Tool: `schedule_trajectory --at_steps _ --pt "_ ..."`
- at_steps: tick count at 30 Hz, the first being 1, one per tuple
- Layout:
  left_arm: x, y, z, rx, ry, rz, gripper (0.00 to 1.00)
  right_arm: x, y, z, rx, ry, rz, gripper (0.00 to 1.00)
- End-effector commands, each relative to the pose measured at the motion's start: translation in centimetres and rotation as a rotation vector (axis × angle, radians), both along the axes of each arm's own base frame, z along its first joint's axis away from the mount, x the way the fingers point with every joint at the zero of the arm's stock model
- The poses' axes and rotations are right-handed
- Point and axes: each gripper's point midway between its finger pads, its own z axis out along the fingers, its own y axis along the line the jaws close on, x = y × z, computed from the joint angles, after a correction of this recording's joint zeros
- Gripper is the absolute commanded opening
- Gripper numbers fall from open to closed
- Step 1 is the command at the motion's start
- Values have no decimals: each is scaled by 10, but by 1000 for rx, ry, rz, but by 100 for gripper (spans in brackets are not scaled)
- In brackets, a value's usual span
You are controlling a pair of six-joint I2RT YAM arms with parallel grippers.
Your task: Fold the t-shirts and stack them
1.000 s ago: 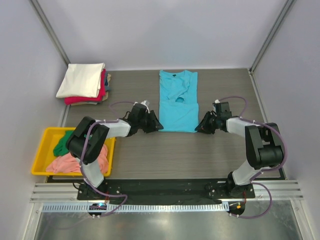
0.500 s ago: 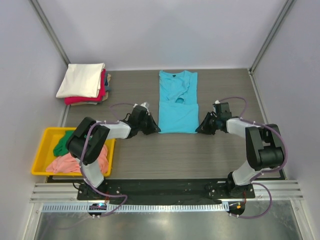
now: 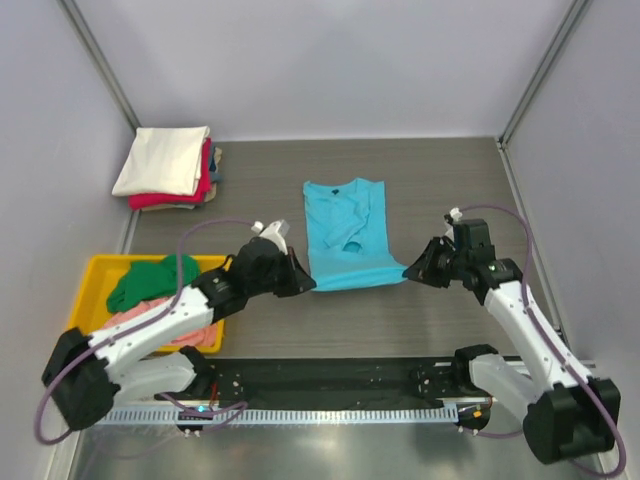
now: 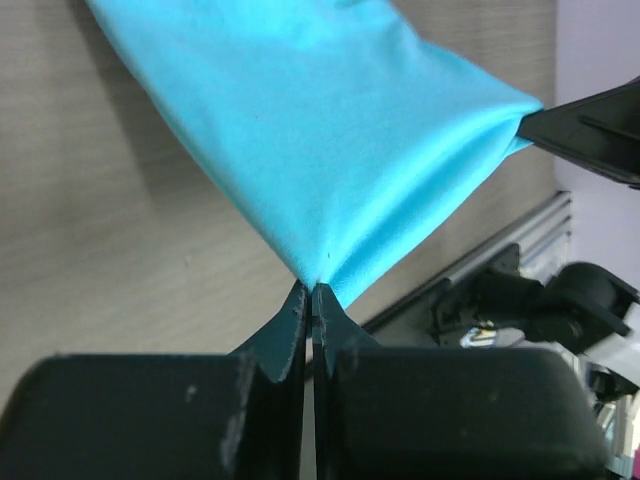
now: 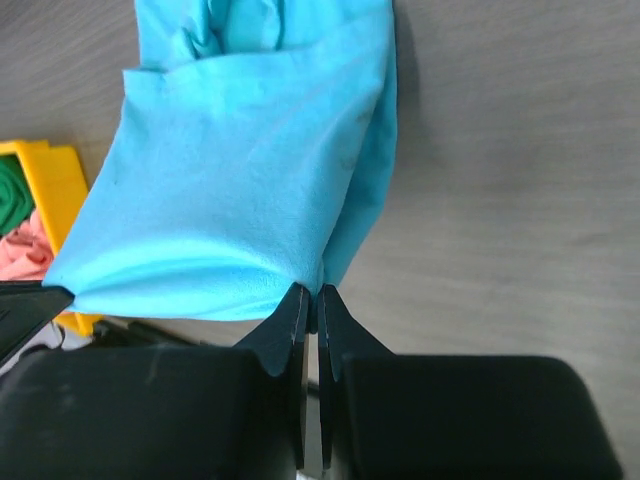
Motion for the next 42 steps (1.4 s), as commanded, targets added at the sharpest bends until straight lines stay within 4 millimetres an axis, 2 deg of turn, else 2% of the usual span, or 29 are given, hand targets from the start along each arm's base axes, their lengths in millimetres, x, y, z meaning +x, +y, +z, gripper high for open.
schedule_trajectory --at_steps 1,5,7,8,10,11,13,14,16,17,18,23,24,25,26,27,30,31,33,34,42 --pt "-26 33 1 79 71 92 0 -36 -8 14 -38 56 -5 1" --pt "-42 50 28 59 67 117 0 -51 -7 34 -20 32 -3 1" --pt "-37 60 37 84 27 154 0 -48 -8 44 -25 13 0 1" --pt "-34 65 45 114 -2 158 0 -43 -8 51 -33 -6 4 1" --pt "-24 74 46 183 -34 191 0 -31 -9 52 -61 9 10 1" --pt "-20 76 54 213 -53 189 0 -21 -11 62 -79 -19 3 1" --pt "-9 78 54 270 -64 211 0 -6 -10 64 -101 -19 14 1" --pt "-4 75 63 266 -79 214 0 0 -9 67 -103 -27 19 1" --pt "5 74 66 281 -90 215 0 17 -7 77 -113 -53 32 1" --pt "12 70 69 279 -96 217 0 24 -6 70 -121 -22 40 1" --pt "16 69 70 286 -101 214 0 32 -5 75 -126 -33 43 1" --pt "46 72 70 249 -65 228 0 61 -2 70 -154 -17 68 1" --pt "51 72 64 252 -43 223 0 66 -1 63 -160 9 73 1" --pt "59 77 61 254 -33 237 0 71 0 62 -163 9 74 1" --pt "64 75 62 237 -29 228 0 75 0 60 -167 12 78 1" --pt "73 79 54 250 -6 239 0 82 1 56 -169 25 79 1" --pt "87 78 51 246 11 220 0 95 3 56 -174 24 86 1" --pt "94 79 43 252 40 222 0 100 3 47 -181 48 86 1" --pt "102 73 43 227 54 194 0 110 4 48 -185 42 88 1" --pt "113 73 40 229 66 202 0 114 4 38 -192 71 90 1" --pt "162 71 33 217 107 219 0 160 9 31 -184 79 92 1"
